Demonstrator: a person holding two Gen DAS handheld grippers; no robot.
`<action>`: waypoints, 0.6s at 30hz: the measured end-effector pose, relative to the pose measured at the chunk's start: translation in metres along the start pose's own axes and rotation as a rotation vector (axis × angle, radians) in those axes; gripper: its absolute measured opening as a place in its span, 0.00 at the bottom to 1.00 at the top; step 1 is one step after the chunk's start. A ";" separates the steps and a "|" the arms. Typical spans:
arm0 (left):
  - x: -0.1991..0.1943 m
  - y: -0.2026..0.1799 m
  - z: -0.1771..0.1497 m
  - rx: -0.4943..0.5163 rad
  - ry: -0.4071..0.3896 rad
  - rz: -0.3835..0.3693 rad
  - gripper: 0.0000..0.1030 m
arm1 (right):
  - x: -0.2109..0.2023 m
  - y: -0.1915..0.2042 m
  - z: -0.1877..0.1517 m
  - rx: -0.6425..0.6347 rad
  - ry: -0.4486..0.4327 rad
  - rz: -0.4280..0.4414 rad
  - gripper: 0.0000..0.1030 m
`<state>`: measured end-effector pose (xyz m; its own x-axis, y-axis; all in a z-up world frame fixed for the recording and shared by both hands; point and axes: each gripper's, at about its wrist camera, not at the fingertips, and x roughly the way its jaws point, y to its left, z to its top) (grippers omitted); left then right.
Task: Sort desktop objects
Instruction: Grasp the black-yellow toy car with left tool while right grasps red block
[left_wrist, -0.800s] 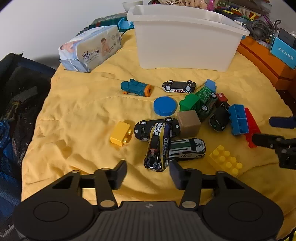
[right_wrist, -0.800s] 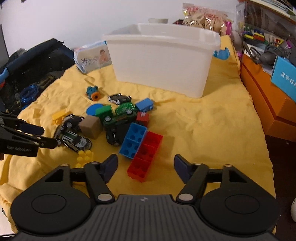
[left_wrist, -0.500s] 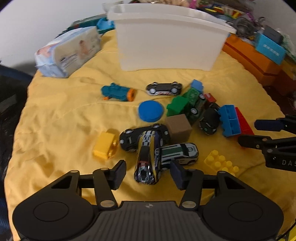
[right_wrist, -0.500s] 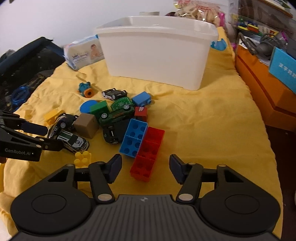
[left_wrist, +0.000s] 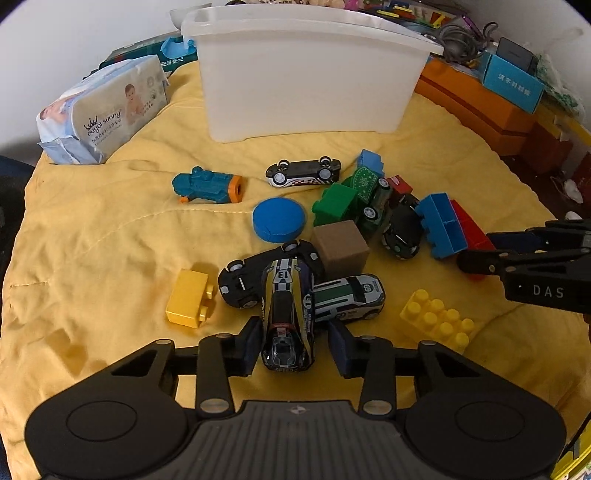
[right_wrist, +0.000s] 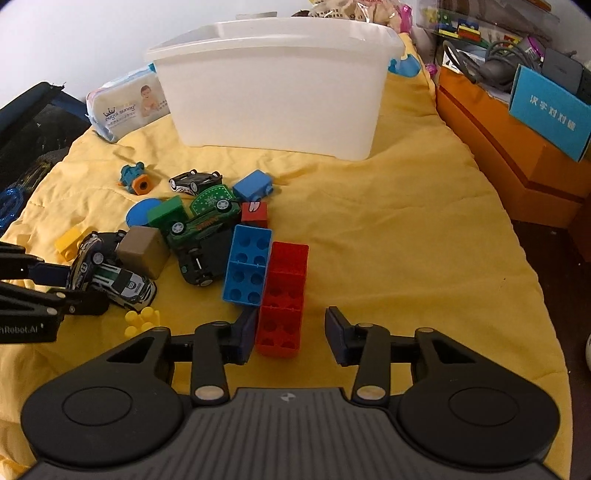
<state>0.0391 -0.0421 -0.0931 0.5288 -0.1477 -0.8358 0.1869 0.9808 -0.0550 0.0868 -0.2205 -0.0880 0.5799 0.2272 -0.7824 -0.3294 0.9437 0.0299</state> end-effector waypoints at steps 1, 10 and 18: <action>0.000 0.000 0.000 -0.001 0.000 -0.002 0.44 | 0.001 0.000 0.000 0.000 0.005 0.007 0.26; -0.016 0.001 -0.001 -0.037 -0.034 -0.016 0.32 | -0.015 -0.006 -0.004 -0.010 -0.026 0.040 0.26; -0.005 0.004 0.002 -0.085 -0.004 0.000 0.32 | -0.017 -0.011 -0.003 -0.030 -0.026 0.061 0.26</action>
<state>0.0389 -0.0382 -0.0884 0.5322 -0.1484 -0.8335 0.1163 0.9880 -0.1017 0.0780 -0.2354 -0.0771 0.5769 0.2907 -0.7633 -0.3864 0.9205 0.0585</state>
